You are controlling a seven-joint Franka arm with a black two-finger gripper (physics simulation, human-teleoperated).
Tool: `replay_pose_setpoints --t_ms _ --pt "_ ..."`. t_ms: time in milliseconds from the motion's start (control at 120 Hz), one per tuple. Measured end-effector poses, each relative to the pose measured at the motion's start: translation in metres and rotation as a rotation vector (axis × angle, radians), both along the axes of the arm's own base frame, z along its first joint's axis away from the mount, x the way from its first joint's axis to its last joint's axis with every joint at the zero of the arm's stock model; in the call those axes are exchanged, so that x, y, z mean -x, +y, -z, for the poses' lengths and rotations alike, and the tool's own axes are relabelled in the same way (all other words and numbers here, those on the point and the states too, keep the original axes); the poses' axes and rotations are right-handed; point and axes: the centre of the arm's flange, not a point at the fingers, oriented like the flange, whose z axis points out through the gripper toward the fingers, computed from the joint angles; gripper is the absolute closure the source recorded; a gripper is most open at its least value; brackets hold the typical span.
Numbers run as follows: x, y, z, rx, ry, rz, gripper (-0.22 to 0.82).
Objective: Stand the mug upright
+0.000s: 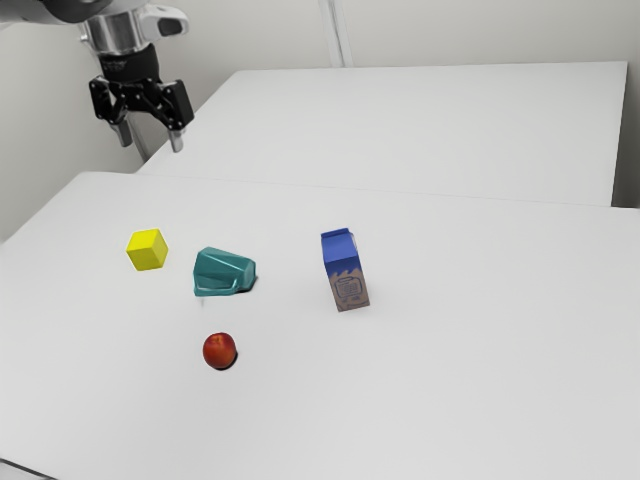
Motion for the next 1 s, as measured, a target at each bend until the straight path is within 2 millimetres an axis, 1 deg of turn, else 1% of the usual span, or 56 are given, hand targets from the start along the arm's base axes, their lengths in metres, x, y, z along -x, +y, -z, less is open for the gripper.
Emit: replay_pose_setpoints --t_ms 125,158,225,317,358,392,425,458,492,558,583,608,667,750,817,883,925,1000 --pt "-0.009 -0.008 -0.004 -0.012 -0.075 0.016 0.00" --pt "-0.012 -0.011 0.003 -0.002 -0.072 0.018 0.00" --pt "-0.019 -0.017 0.031 0.021 -0.046 0.021 0.00" --pt "-0.028 -0.025 0.076 0.121 -0.019 0.018 0.00" --pt "-0.033 -0.024 0.097 0.181 -0.010 0.008 0.00" --pt "-0.036 -0.018 0.112 0.229 -0.008 -0.009 0.00" --pt "-0.040 -0.005 0.127 0.278 -0.008 -0.038 0.00" --pt "-0.044 0.016 0.143 0.328 -0.009 -0.081 0.00" --pt "-0.047 0.047 0.159 0.380 -0.016 -0.142 0.00" --pt "-0.046 0.121 0.187 0.481 -0.048 -0.280 0.00" --pt "-0.045 0.141 0.195 0.518 -0.065 -0.316 0.00" --pt "-0.045 0.155 0.202 0.550 -0.080 -0.339 0.00" --pt "-0.048 0.171 0.220 0.615 -0.107 -0.361 0.00" --pt "-0.053 0.194 0.251 0.691 -0.136 -0.380 0.00" --pt "-0.053 0.218 0.279 0.744 -0.163 -0.397 0.00" --pt "-0.051 0.238 0.303 0.790 -0.190 -0.400 0.00" --pt "-0.050 0.247 0.321 0.825 -0.201 -0.400 0.00" --pt "-0.048 0.260 0.339 0.883 -0.236 -0.386 0.00"
